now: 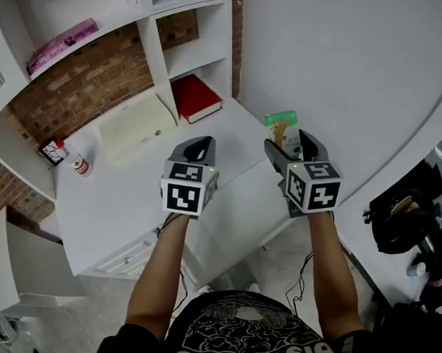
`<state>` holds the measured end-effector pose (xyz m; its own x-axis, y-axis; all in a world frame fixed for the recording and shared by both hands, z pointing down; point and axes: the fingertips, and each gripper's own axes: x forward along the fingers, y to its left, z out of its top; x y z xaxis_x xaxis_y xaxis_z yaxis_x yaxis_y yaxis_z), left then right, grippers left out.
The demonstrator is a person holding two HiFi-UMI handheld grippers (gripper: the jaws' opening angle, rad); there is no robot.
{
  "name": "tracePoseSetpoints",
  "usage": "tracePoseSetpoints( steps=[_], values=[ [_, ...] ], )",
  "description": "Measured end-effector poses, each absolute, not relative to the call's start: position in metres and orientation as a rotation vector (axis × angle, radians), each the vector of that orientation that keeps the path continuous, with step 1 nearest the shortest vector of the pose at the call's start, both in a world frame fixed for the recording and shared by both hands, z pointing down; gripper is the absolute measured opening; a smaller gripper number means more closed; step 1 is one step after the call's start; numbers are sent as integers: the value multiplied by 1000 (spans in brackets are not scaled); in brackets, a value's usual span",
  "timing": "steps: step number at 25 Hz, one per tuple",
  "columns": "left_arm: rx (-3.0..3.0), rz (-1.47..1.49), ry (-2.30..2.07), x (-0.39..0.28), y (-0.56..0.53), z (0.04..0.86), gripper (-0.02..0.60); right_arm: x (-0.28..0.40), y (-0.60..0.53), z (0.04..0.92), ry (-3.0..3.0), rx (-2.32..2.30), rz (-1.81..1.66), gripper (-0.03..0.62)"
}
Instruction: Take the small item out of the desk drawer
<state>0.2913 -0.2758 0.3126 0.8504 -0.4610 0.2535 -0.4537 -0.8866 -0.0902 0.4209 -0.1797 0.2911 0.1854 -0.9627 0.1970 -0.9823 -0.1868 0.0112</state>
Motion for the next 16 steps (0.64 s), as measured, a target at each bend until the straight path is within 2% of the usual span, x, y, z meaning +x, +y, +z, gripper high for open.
tracePoseSetpoints(
  steps=[16],
  values=[
    [-2987, -442, 748, 286, -267, 315, 8, 411, -175, 288, -1955, 2305, 221, 351]
  ],
)
